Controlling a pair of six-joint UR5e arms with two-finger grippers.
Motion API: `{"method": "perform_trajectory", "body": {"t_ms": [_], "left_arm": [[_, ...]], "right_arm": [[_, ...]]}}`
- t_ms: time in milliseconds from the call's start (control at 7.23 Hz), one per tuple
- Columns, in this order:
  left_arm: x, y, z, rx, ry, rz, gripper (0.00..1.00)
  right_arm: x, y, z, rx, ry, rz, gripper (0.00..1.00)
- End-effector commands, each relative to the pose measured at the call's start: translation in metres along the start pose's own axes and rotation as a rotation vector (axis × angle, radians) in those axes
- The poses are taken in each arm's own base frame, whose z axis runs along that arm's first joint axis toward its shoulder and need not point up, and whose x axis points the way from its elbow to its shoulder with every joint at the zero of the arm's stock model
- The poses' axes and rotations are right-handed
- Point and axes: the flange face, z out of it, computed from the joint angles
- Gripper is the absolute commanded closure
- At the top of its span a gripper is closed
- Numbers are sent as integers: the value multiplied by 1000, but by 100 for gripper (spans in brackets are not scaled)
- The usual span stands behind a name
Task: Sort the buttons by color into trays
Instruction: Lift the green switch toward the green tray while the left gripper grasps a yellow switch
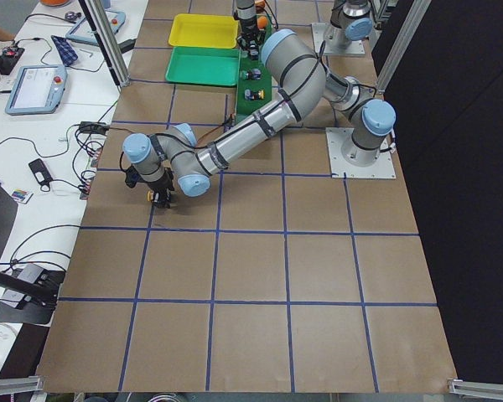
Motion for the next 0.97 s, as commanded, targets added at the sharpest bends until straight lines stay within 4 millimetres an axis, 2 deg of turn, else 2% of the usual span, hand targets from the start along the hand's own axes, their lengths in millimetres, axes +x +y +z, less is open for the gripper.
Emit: {"method": "perform_trajectory", "body": {"t_ms": [0, 138, 277, 415, 553, 692, 830], "left_arm": [[16, 1, -10, -27, 11, 12, 100], [32, 7, -34, -65, 36, -16, 100], [75, 13, -73, -76, 41, -44, 100], [126, 29, -92, -92, 69, -15, 100], [167, 61, -103, -111, 70, -76, 100], [218, 96, -109, -134, 63, -80, 100], [261, 131, -115, -136, 51, -84, 100]], "right_arm": [[-6, 2, -29, 1, -63, -9, 100], [-17, -1, -46, 19, -102, -41, 100], [-35, -4, -57, 29, -136, -138, 100], [-70, -15, -61, 39, -150, -175, 100], [-102, -38, -64, 41, -164, -152, 100], [-117, -62, -55, 35, -153, -120, 94], [-119, -76, -47, 34, -141, -93, 20]]}}
